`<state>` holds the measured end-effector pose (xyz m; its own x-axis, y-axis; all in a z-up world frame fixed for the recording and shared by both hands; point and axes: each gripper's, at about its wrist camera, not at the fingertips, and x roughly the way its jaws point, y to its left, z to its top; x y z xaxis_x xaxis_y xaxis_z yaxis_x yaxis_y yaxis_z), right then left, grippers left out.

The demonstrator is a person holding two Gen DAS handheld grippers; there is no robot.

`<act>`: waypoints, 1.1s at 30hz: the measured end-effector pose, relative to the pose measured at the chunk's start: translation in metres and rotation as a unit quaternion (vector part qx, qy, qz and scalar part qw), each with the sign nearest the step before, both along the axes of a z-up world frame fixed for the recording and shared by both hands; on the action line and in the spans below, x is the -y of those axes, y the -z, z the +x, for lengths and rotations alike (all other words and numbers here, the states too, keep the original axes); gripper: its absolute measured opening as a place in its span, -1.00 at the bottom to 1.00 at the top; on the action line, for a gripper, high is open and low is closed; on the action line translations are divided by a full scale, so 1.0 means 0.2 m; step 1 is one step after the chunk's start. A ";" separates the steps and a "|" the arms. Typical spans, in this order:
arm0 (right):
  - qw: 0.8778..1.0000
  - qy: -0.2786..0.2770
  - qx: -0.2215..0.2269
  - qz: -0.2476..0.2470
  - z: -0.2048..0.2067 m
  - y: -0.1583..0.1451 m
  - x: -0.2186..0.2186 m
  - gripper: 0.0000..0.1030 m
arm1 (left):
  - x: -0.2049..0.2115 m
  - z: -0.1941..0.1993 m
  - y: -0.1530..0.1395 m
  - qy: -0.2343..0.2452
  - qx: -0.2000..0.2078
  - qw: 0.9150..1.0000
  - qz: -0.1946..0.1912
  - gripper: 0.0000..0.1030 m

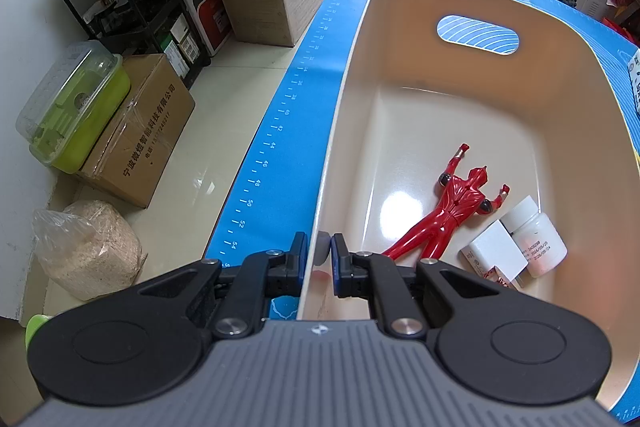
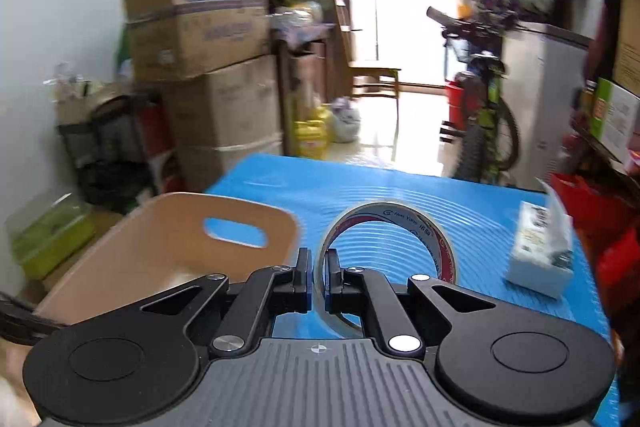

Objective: Organize rigid objects
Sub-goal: 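Carry the tape roll into the basket and open the right gripper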

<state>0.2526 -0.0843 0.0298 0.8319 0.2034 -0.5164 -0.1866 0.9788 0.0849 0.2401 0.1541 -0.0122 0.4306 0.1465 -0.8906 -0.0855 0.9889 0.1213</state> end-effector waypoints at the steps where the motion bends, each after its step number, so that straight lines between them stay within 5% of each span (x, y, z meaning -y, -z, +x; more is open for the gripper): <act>1: 1.000 -0.010 0.000 0.001 -0.01 -0.01 -0.04 -0.66 | 0.00 0.00 0.00 0.000 0.000 1.000 0.000 -0.72; 19: 0.981 -0.172 -0.080 -0.027 -0.07 0.15 -0.55 -0.63 | 0.00 0.00 0.00 0.002 0.000 1.000 0.002 -0.72; 30: 0.968 -0.201 -0.139 -0.055 -0.07 0.24 -0.65 -0.61 | 0.00 0.00 0.00 0.001 0.000 1.000 0.001 -0.73; 33: 0.970 -0.203 -0.125 -0.048 -0.08 0.19 -0.60 -0.19 | 0.01 0.00 0.01 0.001 0.000 1.000 0.001 -0.73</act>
